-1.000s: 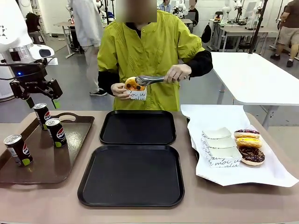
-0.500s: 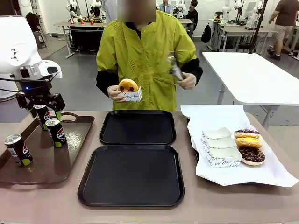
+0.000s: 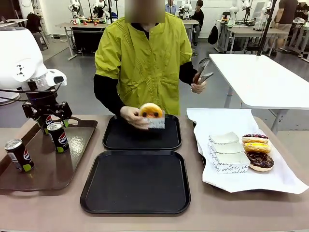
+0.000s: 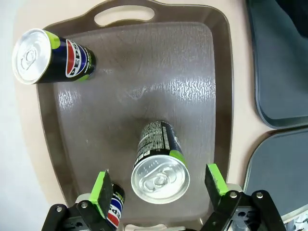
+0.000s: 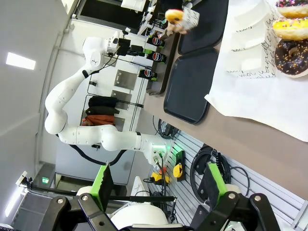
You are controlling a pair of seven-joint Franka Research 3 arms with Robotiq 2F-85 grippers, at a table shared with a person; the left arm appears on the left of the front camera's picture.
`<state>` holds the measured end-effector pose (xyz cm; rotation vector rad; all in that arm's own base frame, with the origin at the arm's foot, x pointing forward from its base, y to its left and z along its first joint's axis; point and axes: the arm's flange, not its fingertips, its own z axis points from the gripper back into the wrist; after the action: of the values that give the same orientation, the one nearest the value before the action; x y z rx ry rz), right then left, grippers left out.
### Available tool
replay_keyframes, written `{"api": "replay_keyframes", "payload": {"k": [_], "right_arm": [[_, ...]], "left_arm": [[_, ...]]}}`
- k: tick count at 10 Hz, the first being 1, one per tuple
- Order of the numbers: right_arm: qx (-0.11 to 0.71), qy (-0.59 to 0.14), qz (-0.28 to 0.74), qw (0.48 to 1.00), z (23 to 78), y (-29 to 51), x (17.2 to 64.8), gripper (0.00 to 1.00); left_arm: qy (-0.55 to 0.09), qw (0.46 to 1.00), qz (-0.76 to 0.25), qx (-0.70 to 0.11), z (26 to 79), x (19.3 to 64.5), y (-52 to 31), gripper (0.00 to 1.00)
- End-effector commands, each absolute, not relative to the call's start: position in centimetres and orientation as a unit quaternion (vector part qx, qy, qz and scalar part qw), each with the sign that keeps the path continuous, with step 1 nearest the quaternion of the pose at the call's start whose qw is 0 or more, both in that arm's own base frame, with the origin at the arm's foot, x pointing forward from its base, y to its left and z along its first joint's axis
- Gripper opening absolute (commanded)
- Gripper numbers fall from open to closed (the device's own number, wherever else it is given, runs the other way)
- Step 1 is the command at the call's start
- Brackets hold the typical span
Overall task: Set up donuts and drinks on trays.
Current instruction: Pick up one Pepsi coke and place it on the Flat Tray.
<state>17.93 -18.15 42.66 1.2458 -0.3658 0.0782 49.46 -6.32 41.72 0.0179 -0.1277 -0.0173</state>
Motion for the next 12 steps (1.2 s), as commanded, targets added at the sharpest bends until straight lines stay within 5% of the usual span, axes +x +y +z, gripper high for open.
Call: {"api": "replay_keyframes", "payload": {"k": [1,5,6,9,10,11,12], "right_arm": [[0.583,-0.175,0.042,0.792,42.8,-18.1,17.9,1.00],[0.583,-0.175,0.042,0.792,42.8,-18.1,17.9,1.00],[0.583,-0.175,0.042,0.792,42.8,-18.1,17.9,1.00],[0.583,-0.175,0.042,0.792,42.8,-18.1,17.9,1.00],[0.583,-0.175,0.042,0.792,42.8,-18.1,17.9,1.00],[0.583,-0.175,0.042,0.792,42.8,-18.1,17.9,1.00],[0.583,-0.175,0.042,0.792,42.8,-18.1,17.9,1.00]], "left_arm": [[-0.064,0.998,0.006,0.025,40.4,50.1,-6.7,1.00],[-0.045,0.999,0.009,0.013,38.9,50.9,-6.6,1.00],[-0.048,0.999,0.000,0.007,38.8,50.8,-6.6,0.46],[-0.040,0.999,0.000,-0.002,39.0,50.6,-6.6,0.41],[-0.036,0.999,0.002,-0.001,39.1,50.7,-6.6,0.31],[-0.034,0.999,0.003,0.000,39.2,50.7,-6.5,0.00],[-0.030,1.000,0.004,0.001,39.3,50.6,-6.5,0.00]]}}
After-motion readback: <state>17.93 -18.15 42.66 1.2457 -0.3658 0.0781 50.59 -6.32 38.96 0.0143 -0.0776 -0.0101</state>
